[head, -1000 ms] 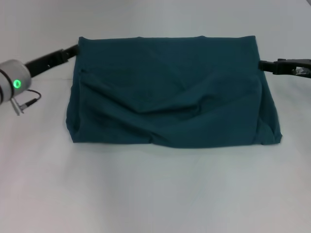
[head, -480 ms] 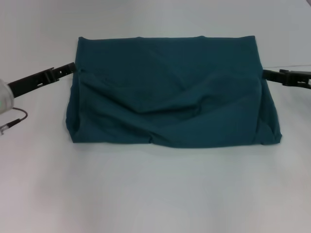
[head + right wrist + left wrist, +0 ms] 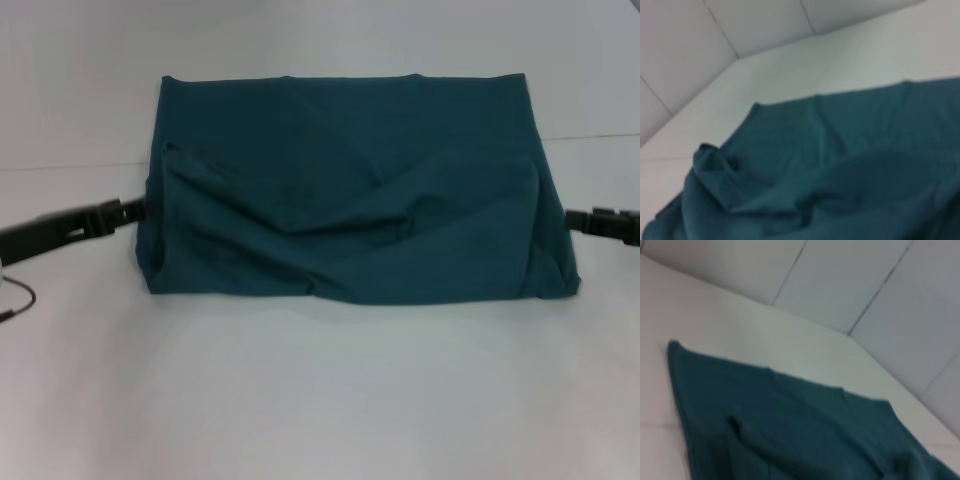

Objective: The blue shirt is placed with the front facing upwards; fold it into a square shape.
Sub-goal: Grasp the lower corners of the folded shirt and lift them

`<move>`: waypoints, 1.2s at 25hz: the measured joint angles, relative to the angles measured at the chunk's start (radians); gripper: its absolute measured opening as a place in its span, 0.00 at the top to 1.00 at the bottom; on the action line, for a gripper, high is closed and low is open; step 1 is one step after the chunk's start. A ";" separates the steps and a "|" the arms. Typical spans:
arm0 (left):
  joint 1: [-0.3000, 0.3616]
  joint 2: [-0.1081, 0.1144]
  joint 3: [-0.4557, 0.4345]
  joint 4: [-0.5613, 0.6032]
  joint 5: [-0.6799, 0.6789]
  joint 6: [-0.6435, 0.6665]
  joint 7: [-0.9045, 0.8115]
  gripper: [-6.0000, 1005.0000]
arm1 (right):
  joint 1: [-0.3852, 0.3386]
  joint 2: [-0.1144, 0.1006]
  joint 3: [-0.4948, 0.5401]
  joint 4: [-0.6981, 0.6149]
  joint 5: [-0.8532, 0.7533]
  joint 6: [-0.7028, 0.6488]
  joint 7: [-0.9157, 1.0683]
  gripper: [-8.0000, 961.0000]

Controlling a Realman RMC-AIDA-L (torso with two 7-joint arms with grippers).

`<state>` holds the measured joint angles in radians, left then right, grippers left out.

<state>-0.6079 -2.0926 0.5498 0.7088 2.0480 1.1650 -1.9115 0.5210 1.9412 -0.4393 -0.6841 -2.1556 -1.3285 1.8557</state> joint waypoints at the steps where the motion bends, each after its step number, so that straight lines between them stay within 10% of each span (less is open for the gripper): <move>1: 0.006 -0.002 0.006 0.003 0.006 0.005 0.002 0.24 | -0.001 -0.005 -0.001 0.000 -0.016 -0.005 0.016 0.33; 9: 0.030 -0.018 0.042 0.009 0.043 0.013 0.008 0.24 | 0.015 -0.014 -0.013 -0.002 -0.170 0.000 0.140 0.33; 30: 0.019 -0.029 0.042 0.009 0.045 0.009 0.002 0.24 | 0.070 0.056 -0.104 0.062 -0.194 0.231 0.143 0.39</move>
<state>-0.5892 -2.1219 0.5920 0.7179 2.0934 1.1740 -1.9092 0.5913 1.9973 -0.5430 -0.6223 -2.3500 -1.0978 1.9988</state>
